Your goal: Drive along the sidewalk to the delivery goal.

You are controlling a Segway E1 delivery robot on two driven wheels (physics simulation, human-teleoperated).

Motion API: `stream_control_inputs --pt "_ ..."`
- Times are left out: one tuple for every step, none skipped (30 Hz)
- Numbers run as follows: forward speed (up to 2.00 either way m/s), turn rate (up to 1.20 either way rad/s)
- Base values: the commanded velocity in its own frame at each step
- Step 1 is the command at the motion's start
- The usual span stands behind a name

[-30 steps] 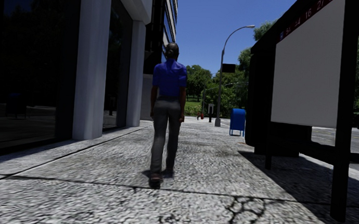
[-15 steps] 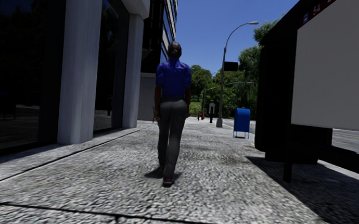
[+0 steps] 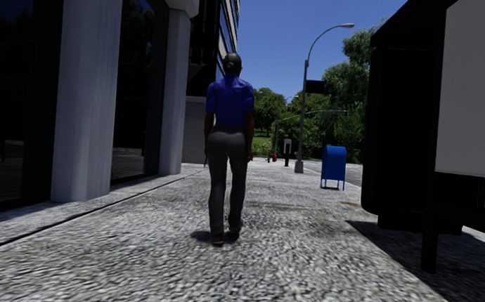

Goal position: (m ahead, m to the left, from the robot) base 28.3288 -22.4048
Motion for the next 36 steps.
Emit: stream_control_inputs --pt "1.10 0.00" --pt "1.10 0.00" --pt "1.10 0.00" --pt "1.10 0.00" --pt "1.10 0.00" --pt "1.10 0.00" --pt "1.10 0.00" --pt "1.10 0.00" --pt "1.10 0.00" --pt "1.10 0.00" --pt "1.10 0.00" --pt "1.10 0.00" --pt "1.10 0.00" --pt "1.10 0.00" --pt "1.10 0.00" --pt "1.10 0.00" --pt "1.10 0.00" --pt "1.10 0.00" --pt "1.10 0.00" --pt "1.10 0.00" --pt "1.07 0.00" --pt "1.07 0.00" --pt "0.97 0.00" --pt "0.90 0.00" --pt "0.87 0.00" --pt "0.87 0.00" --pt "0.87 0.00" --pt "0.87 0.00" --pt "0.87 0.00" --pt "0.87 0.00" --pt "0.86 0.00" --pt "0.86 0.00" --pt "0.86 0.00" --pt "0.86 0.00" --pt "0.86 0.00" --pt "0.86 0.00"
